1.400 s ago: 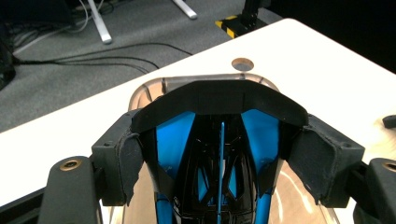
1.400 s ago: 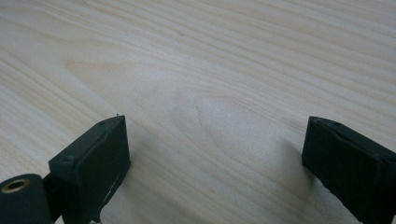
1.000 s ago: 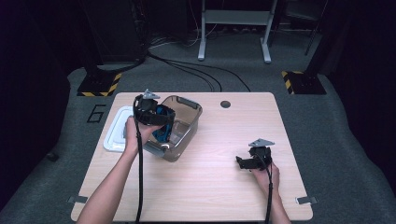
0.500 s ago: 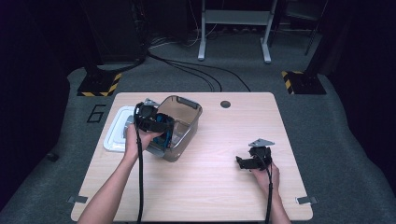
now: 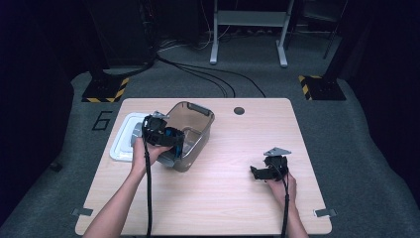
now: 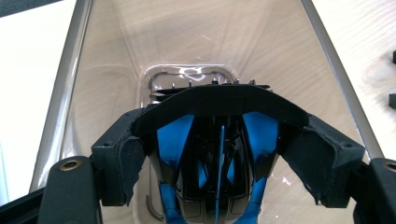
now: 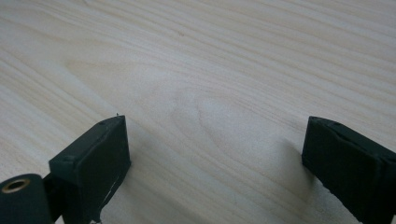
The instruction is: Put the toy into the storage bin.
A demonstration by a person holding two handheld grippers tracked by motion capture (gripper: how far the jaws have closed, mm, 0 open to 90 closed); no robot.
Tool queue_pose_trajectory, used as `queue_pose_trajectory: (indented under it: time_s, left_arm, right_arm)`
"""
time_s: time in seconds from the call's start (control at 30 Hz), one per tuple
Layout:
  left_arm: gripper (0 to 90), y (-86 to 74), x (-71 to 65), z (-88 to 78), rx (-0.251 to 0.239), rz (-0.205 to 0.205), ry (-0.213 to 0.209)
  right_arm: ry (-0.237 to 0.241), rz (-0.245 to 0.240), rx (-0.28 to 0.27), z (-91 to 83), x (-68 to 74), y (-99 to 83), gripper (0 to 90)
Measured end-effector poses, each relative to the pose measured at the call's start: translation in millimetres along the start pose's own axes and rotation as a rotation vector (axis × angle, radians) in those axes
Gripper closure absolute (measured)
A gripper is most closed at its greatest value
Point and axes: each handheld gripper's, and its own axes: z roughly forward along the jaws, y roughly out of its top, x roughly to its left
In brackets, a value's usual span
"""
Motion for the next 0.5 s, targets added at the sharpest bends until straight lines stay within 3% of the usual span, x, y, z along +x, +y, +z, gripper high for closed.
queue_pose_trajectory:
  time_s: [0.5]
  left_arm:
    - [24.7, -7.4, 1.1, 0.6, 0.046, 0.009, -0.015]
  right_arm:
    - [0.000, 0.000, 0.000, 0.0, 0.0, 0.0, 6.5]
